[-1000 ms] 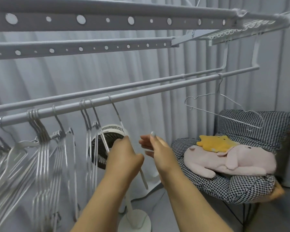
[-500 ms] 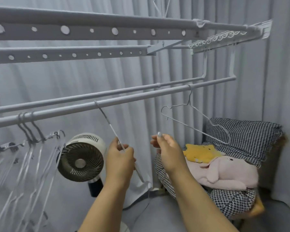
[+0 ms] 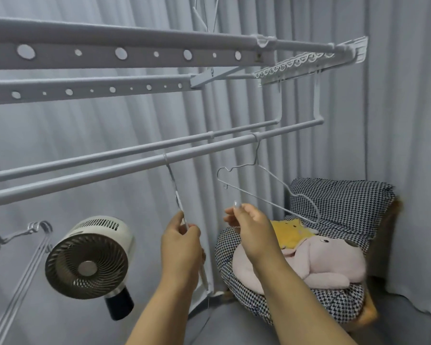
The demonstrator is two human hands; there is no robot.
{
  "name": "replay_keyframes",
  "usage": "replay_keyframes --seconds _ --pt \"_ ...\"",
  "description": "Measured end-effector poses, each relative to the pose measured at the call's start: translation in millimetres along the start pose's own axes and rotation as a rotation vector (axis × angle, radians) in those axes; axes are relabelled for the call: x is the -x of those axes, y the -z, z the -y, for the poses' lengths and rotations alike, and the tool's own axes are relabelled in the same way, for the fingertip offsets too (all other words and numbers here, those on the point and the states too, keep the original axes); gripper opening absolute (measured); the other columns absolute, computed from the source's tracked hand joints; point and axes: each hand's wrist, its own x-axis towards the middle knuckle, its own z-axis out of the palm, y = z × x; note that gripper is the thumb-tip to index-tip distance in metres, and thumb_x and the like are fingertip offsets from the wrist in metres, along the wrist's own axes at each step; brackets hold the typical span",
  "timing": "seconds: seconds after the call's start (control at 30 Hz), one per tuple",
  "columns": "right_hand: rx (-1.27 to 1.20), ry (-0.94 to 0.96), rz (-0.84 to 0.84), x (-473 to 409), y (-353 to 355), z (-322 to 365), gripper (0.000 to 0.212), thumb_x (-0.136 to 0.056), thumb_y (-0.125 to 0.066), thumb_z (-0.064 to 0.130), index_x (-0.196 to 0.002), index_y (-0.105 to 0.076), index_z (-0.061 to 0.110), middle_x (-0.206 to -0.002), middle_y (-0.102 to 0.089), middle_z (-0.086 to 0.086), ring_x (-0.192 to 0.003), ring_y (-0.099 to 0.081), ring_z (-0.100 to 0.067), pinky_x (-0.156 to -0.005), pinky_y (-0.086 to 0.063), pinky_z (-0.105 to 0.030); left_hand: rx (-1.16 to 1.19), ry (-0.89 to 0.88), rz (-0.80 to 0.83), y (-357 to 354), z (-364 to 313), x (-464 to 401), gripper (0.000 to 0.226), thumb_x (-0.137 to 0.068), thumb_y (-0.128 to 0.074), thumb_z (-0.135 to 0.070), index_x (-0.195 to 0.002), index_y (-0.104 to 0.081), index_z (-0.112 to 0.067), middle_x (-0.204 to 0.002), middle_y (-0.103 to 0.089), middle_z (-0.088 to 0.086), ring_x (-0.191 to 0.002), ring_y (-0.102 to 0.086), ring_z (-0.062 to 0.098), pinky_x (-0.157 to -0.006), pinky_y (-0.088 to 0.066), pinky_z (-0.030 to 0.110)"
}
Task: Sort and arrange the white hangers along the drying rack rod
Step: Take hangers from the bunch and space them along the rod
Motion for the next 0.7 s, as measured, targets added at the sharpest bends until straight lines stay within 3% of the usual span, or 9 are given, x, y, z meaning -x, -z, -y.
replay_keyframes --seconds 0.2,0.27,0.37,0.5,0.7 --pt "0.088 0.033 -0.125 -18 5 2 0.024 -0.096 -0.048 0.036 -0.087 -0.063 0.020 -0.084 -0.069 -0.002 -0.084 -0.062 -0.020 -0.080 -0.050 -0.046 0.006 -0.006 0.064 -9 5 -10 0.055 -0.095 -0.045 0.000 -0.146 -0.041 -0.017 -0.073 -0.051 0.004 -0.043 -0.035 0.013 -0.040 -0.034 0.023" --pt "0.200 0.069 -0.225 -24 15 3 0.020 -0.095 -0.051 0.034 -0.090 -0.062 0.018 -0.078 -0.064 0.002 -0.083 -0.061 -0.023 -0.079 -0.049 -0.043 0.020 0.011 0.085 -14 7 -14 0.055 -0.094 -0.046 0.003 -0.145 -0.043 -0.016 -0.071 -0.048 0.004 -0.038 -0.033 0.010 -0.037 -0.031 0.021" --pt "0.370 0.115 -0.355 -38 38 7 0.019 -0.093 -0.053 0.032 -0.104 -0.059 0.018 -0.099 -0.063 0.003 -0.098 -0.058 -0.021 -0.083 -0.045 -0.033 0.038 0.028 0.101 -22 8 -18 0.054 -0.094 -0.046 0.004 -0.144 -0.044 -0.015 -0.071 -0.045 0.005 -0.033 -0.030 0.005 -0.035 -0.029 0.019" --pt "0.566 0.103 -0.486 -65 72 6 0.040 -0.093 -0.050 0.036 -0.126 -0.052 0.014 -0.127 -0.057 -0.006 -0.117 -0.049 -0.027 -0.096 -0.043 -0.041 0.052 0.037 0.115 -35 9 -23 0.054 -0.093 -0.045 0.006 -0.143 -0.046 -0.015 -0.072 -0.045 0.005 -0.032 -0.030 0.006 -0.034 -0.028 0.020" --pt "0.932 -0.056 -0.390 -102 118 -5 0.052 -0.095 -0.044 0.040 -0.136 -0.043 0.009 -0.132 -0.055 -0.014 -0.122 -0.047 -0.032 -0.097 -0.036 -0.042 0.032 0.032 0.106 -74 15 -30 0.053 -0.093 -0.048 0.002 -0.142 -0.047 -0.018 -0.078 -0.050 0.003 -0.038 -0.031 0.008 -0.038 -0.030 0.023"
